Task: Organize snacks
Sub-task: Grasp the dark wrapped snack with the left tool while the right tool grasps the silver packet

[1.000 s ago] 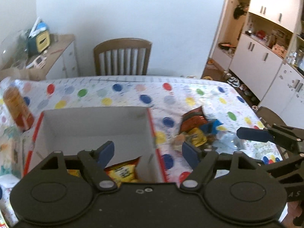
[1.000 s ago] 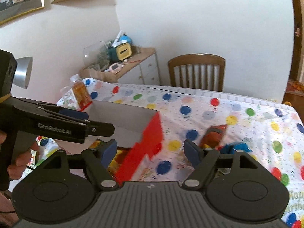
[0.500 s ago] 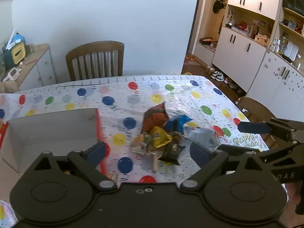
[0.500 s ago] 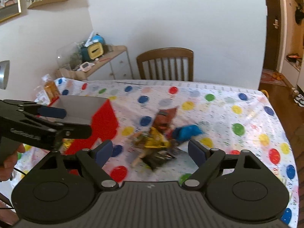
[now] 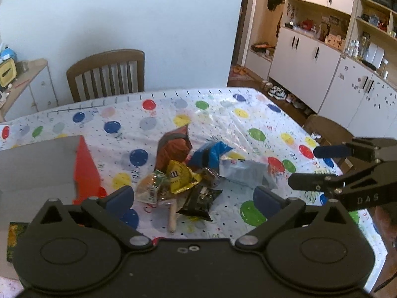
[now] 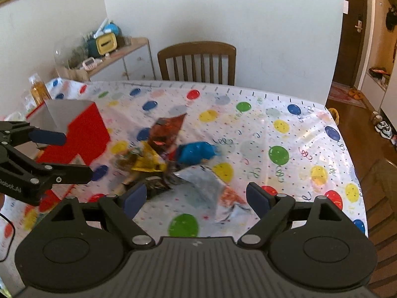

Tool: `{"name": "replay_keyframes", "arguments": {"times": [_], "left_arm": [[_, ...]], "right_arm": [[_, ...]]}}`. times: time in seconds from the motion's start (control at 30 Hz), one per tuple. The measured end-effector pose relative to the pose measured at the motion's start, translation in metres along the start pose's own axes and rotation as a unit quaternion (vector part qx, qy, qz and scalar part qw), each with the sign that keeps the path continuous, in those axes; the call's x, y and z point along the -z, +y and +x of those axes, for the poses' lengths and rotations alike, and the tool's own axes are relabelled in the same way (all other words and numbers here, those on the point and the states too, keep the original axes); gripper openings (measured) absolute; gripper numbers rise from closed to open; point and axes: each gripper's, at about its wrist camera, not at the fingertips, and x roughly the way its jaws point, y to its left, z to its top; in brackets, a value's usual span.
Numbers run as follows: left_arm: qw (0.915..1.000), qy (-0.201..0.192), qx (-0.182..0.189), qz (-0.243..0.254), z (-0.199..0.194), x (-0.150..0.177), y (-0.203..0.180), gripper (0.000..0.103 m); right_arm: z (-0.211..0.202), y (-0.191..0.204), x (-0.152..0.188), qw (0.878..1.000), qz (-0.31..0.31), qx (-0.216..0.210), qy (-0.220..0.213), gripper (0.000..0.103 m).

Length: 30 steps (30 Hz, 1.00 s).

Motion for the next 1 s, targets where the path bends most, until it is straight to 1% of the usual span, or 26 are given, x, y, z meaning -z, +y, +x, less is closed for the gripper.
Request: {"name": "replay_keyframes", "arguments": {"times": [0.17,0.3,0.4,0.5,0.7,0.73,0.77,0.87,0.9,0.97,1.0], "left_arm": [[0.9999,0.008,0.004,0.012,0.023,0.000,-0.007,0.103],[0.9995,0.023,0.008,0.019,0.043,-0.001,-0.009,0.102],[0.9991,0.035,0.009,0.022,0.057,-0.001,-0.010,0.100],[0.9985,0.049,0.011,0.022,0.070,-0.001,-0.010,0.096],[0.9964,0.076,0.021,0.032,0.094,0.000,-0.010,0.083],[0.9959,0.081,0.023,0.033,0.098,0.000,-0.009,0.080],[0.9954,0.086,0.025,0.033,0.102,0.000,-0.009,0.076],[0.9938,0.100,0.032,0.036,0.112,0.001,-0.008,0.070],[0.9933,0.104,0.035,0.038,0.115,0.001,-0.008,0.069],[0.9922,0.111,0.039,0.042,0.119,0.002,-0.009,0.066],[0.9915,0.115,0.043,0.044,0.120,0.002,-0.009,0.064]], "right_arm": [[0.026,-0.015,-0.002,1.000,-0.005,0.003,0.022,0.088],[0.046,-0.023,-0.004,0.999,-0.012,0.003,0.040,0.088],[0.059,-0.026,-0.005,0.998,-0.019,0.000,0.052,0.088],[0.071,-0.029,-0.006,0.998,-0.026,-0.007,0.061,0.088],[0.093,-0.031,-0.009,0.996,-0.032,-0.015,0.079,0.087],[0.096,-0.032,-0.010,0.996,-0.033,-0.015,0.081,0.086],[0.099,-0.031,-0.011,0.996,-0.034,-0.016,0.083,0.079],[0.108,-0.032,-0.011,0.995,-0.037,-0.020,0.093,0.072],[0.110,-0.031,-0.011,0.995,-0.038,-0.022,0.095,0.069],[0.113,-0.031,-0.011,0.994,-0.036,-0.027,0.099,0.060],[0.114,-0.030,-0.010,0.994,-0.036,-0.030,0.101,0.059]]}}
